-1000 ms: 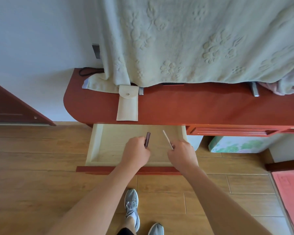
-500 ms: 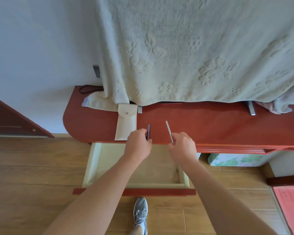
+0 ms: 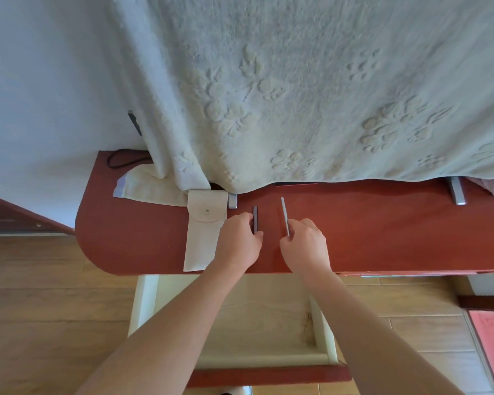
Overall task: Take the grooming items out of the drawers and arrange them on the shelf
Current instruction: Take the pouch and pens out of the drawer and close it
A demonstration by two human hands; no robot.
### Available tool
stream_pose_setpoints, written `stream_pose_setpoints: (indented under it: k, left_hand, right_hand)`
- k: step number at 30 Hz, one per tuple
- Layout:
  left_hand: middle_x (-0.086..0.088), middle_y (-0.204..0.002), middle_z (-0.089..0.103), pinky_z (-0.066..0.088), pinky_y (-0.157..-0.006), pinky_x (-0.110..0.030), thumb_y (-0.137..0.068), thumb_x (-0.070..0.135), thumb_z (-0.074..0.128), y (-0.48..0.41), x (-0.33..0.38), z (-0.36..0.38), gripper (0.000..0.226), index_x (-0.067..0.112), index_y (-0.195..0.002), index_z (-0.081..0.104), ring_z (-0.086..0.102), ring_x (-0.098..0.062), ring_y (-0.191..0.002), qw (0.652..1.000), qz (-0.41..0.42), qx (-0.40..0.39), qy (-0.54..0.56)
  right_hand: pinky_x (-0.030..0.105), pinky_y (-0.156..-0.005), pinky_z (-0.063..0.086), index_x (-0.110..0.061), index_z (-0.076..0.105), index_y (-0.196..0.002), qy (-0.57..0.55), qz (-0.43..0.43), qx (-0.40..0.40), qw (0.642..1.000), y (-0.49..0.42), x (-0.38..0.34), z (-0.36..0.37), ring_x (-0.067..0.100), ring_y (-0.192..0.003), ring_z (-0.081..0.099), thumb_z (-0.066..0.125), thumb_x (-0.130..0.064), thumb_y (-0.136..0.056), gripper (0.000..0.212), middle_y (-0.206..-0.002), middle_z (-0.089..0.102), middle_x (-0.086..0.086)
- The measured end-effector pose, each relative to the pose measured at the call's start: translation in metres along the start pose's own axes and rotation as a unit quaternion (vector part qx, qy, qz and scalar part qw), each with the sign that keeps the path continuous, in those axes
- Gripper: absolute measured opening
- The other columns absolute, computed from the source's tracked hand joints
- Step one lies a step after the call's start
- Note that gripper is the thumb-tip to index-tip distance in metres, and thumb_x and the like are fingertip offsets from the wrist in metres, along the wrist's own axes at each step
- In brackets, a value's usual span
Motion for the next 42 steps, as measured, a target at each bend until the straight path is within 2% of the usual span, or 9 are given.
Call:
stream_pose_setpoints:
  k: [5, 11, 19, 24, 28, 32, 38, 42]
  left_hand:
    - [-0.006, -0.111, 0.068, 0.052, -0.091, -0.036, -0.088, 0.025, 0.072, -0.004, -0.002, 0.008, 0.050, 0.011, -0.134, 0.058, 0.063, -0.025, -0.104, 1.000, -0.010, -0.009, -0.005]
    - [-0.006, -0.111, 0.067, 0.052, -0.092, -0.036, -0.087, 0.025, 0.073, -0.002, -0.004, 0.011, 0.052, 0.012, -0.135, 0.057, 0.062, -0.024, -0.104, 1.000, -0.011, -0.015, -0.013]
    - [-0.007, -0.108, 0.066, 0.052, -0.087, -0.032, -0.088, 0.023, 0.072, -0.001, -0.004, 0.012, 0.051, 0.011, -0.135, 0.057, 0.063, -0.024, -0.101, 1.000, -0.004, -0.006, -0.005]
    - [-0.006, -0.107, 0.066, 0.047, -0.083, -0.026, -0.087, 0.025, 0.074, -0.001, -0.005, 0.011, 0.051, 0.011, -0.134, 0.058, 0.063, -0.022, -0.099, 1.000, -0.001, -0.013, 0.008]
    - [-0.006, -0.106, 0.065, 0.044, -0.080, -0.023, -0.087, 0.025, 0.073, -0.003, -0.007, 0.011, 0.051, 0.011, -0.134, 0.058, 0.062, -0.021, -0.098, 1.000, 0.001, -0.020, 0.007]
    - [-0.004, -0.104, 0.065, 0.041, -0.078, -0.021, -0.087, 0.026, 0.074, -0.004, -0.008, 0.010, 0.051, 0.011, -0.133, 0.058, 0.061, -0.019, -0.095, 1.000, 0.001, -0.023, 0.010]
    - [-0.002, -0.101, 0.063, 0.048, -0.080, -0.026, -0.087, 0.028, 0.073, 0.002, -0.009, 0.005, 0.051, 0.013, -0.133, 0.058, 0.060, -0.017, -0.091, 1.000, 0.009, -0.018, 0.007]
    - [0.000, -0.107, 0.063, 0.049, -0.085, -0.028, -0.089, 0.027, 0.071, 0.021, -0.011, -0.012, 0.052, 0.015, -0.137, 0.054, 0.060, -0.017, -0.095, 0.999, 0.031, -0.003, -0.019]
  right_hand:
    - [0.034, -0.056, 0.049, -0.008, 0.054, -0.073, 0.002, 0.014, -0.009, 1.000, -0.003, 0.006, 0.008, 0.023, -0.059, 0.050, 0.051, -0.005, -0.083, 0.011, -0.080, 0.047, 0.003]
    - [0.032, -0.060, 0.049, -0.008, 0.060, -0.082, 0.017, 0.023, -0.027, 0.999, -0.002, 0.010, 0.014, 0.022, -0.064, 0.052, 0.051, -0.007, -0.086, 0.010, -0.085, 0.049, 0.003]
    - [0.029, -0.057, 0.044, -0.008, 0.059, -0.081, 0.015, 0.022, -0.030, 0.999, -0.004, 0.006, 0.020, 0.020, -0.062, 0.050, 0.053, -0.008, -0.087, 0.009, -0.084, 0.048, 0.003]
    - [0.032, -0.059, 0.049, -0.008, 0.060, -0.083, 0.008, 0.018, -0.026, 0.999, -0.005, 0.003, 0.021, 0.020, -0.063, 0.051, 0.055, -0.010, -0.087, 0.007, -0.085, 0.048, 0.003]
    - [0.028, -0.058, 0.042, -0.008, 0.059, -0.081, 0.011, 0.017, -0.023, 1.000, -0.005, 0.002, 0.022, 0.020, -0.063, 0.049, 0.056, -0.010, -0.087, 0.007, -0.084, 0.047, 0.003]
    - [0.029, -0.059, 0.044, -0.008, 0.060, -0.083, 0.013, 0.018, -0.024, 0.999, -0.006, 0.002, 0.022, 0.021, -0.064, 0.050, 0.056, -0.011, -0.086, 0.006, -0.084, 0.047, 0.003]
    - [0.035, -0.070, 0.052, -0.008, 0.063, -0.101, 0.027, 0.006, -0.016, 0.999, -0.002, 0.002, 0.016, 0.024, -0.076, 0.056, 0.060, -0.017, -0.088, 0.016, -0.095, 0.052, 0.004]
    - [0.033, -0.072, 0.048, -0.008, 0.063, -0.110, 0.039, -0.033, -0.012, 0.999, 0.017, 0.002, 0.005, 0.025, -0.083, 0.055, 0.061, -0.019, -0.087, 0.025, -0.099, 0.053, 0.005]
Point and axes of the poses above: each hand's wrist, its own y-axis away from the middle knuckle, its own z-axis out of the palm, x = y × z, the point moved 4 cm from there along -y, towards the middle knuckle
